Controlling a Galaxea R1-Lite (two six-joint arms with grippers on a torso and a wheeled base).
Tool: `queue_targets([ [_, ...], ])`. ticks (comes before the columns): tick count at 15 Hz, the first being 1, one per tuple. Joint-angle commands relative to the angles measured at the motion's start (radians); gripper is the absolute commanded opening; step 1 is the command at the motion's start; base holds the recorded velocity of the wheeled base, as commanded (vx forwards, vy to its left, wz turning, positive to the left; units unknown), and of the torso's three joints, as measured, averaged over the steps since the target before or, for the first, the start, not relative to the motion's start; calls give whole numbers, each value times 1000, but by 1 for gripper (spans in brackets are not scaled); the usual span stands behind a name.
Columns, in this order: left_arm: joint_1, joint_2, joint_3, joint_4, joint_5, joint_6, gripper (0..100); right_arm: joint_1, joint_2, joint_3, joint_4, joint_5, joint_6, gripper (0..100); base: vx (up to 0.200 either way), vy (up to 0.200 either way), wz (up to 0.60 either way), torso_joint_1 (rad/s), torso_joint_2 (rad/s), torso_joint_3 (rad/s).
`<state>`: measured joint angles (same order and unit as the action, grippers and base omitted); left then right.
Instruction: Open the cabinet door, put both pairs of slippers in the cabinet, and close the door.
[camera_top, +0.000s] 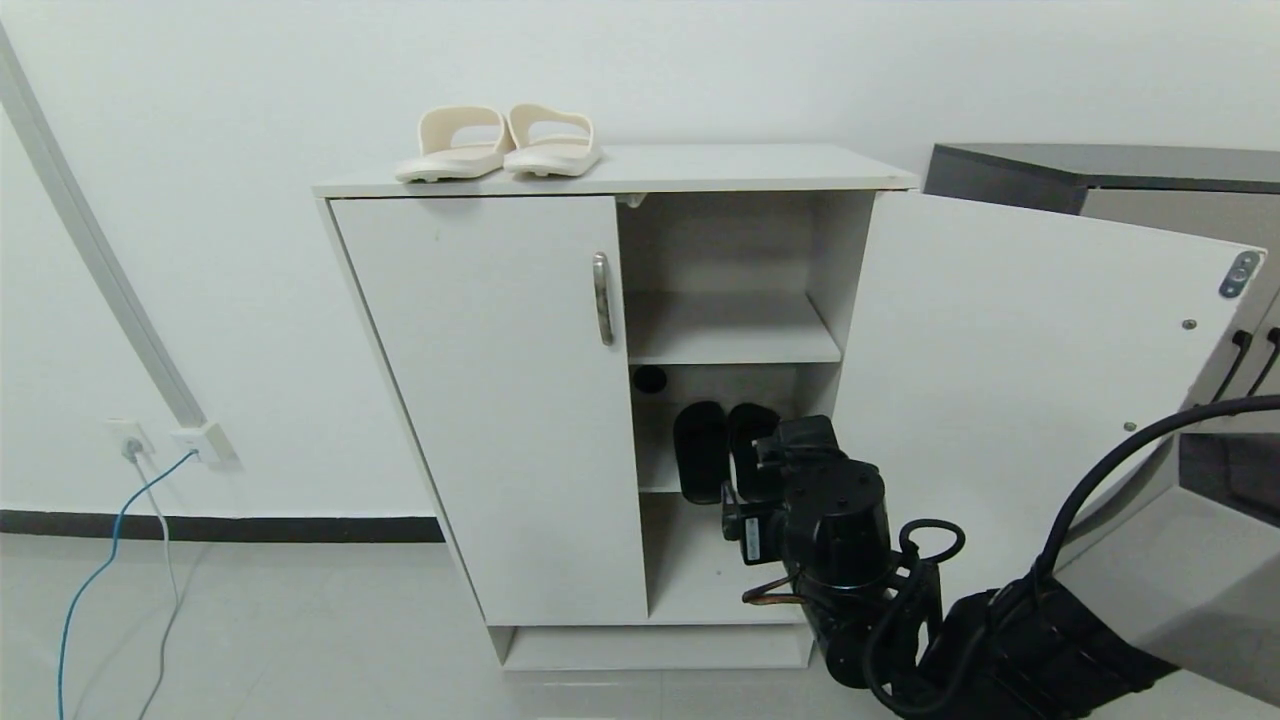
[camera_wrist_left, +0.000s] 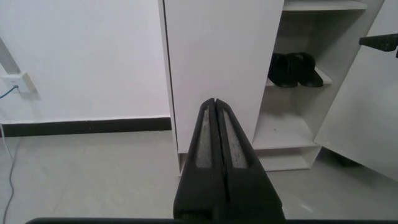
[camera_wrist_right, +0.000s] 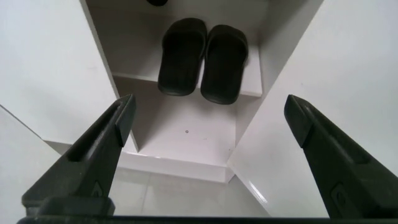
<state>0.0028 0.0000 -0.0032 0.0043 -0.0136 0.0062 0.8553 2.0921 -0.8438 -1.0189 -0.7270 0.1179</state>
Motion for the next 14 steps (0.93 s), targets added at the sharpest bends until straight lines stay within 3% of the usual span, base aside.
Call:
queue_targets([
  [1, 0, 2, 0, 0, 0, 0, 0, 1, 6, 0, -1, 1, 0, 100, 0, 200, 0, 2, 7, 7],
  [14, 0, 0, 0, -1, 0, 0, 0, -2, 6, 15, -43, 11, -12, 100, 0, 200, 0, 2, 3, 4],
])
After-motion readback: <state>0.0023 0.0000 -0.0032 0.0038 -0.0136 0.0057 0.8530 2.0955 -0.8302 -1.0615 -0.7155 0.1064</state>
